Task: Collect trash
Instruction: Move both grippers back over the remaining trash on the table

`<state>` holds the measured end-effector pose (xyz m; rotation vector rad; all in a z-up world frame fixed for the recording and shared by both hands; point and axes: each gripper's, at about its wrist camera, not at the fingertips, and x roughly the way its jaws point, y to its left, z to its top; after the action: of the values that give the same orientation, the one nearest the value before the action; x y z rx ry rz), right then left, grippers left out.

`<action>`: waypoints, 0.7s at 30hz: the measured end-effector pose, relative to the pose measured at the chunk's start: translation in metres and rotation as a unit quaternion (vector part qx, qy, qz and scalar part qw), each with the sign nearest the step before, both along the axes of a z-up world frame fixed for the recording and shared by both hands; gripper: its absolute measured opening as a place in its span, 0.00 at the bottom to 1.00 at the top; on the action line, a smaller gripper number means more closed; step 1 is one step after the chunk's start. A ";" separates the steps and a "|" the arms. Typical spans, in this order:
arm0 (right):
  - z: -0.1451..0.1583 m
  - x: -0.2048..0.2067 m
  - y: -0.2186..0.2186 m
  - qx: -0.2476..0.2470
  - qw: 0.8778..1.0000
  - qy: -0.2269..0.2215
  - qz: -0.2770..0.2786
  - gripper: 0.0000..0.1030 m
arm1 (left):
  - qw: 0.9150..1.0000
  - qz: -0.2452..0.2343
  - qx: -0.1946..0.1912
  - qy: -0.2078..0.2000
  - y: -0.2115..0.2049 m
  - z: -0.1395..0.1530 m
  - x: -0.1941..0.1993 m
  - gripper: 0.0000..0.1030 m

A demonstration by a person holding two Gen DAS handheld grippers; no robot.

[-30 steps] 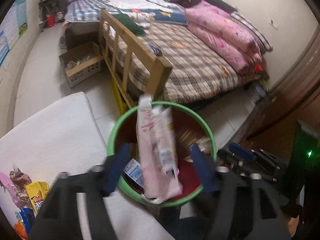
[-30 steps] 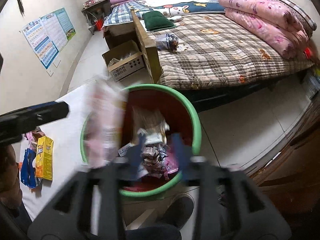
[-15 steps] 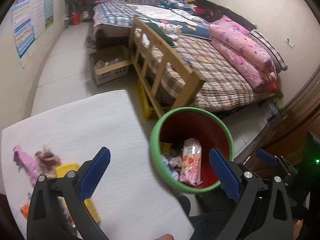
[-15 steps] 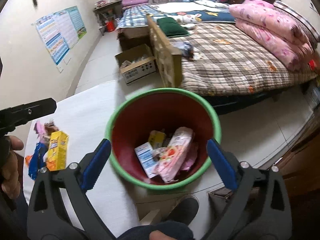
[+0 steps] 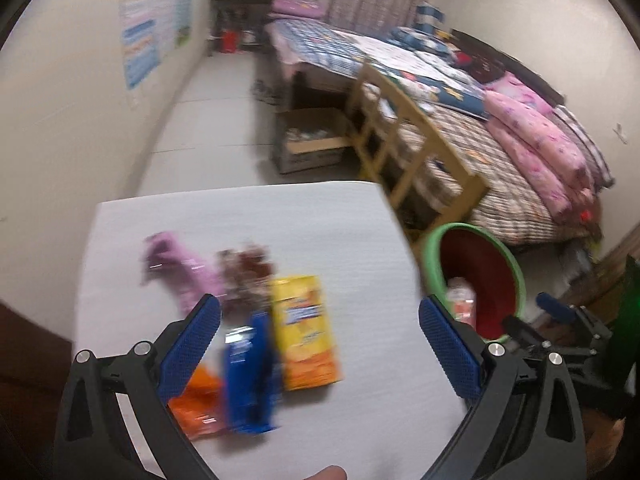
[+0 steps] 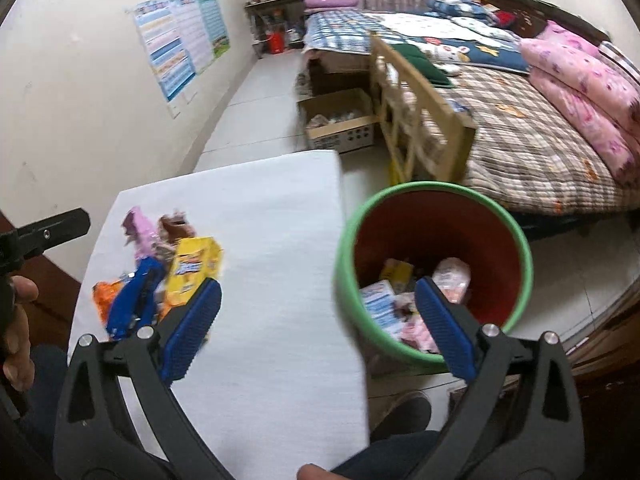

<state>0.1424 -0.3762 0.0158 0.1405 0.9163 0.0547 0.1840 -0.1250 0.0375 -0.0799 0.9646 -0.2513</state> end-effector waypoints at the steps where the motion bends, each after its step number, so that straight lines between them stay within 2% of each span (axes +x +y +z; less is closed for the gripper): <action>1: 0.000 0.001 0.007 -0.001 1.000 0.001 0.006 0.93 | 1.000 0.009 0.005 0.003 0.015 -0.003 -0.004 0.92; 3: -0.003 0.004 0.024 -0.002 1.000 0.005 0.019 0.93 | 1.000 0.020 0.007 0.013 0.040 -0.010 -0.011 0.92; 7: -0.008 0.008 0.057 -0.008 0.999 0.015 0.046 0.93 | 0.998 0.044 -0.020 0.033 0.086 -0.023 -0.026 0.92; 10: -0.013 0.009 0.079 -0.012 0.998 0.021 0.061 0.93 | 0.997 0.061 -0.024 0.047 0.109 -0.035 -0.035 0.92; 21: -0.040 0.012 0.129 -0.025 0.994 0.058 0.089 0.93 | 0.991 0.088 -0.044 0.089 0.151 -0.079 -0.044 0.92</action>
<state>0.1541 -0.2472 -0.0239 0.0141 1.0447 0.1907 0.1402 0.0257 -0.0412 -0.2709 1.1167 -0.1248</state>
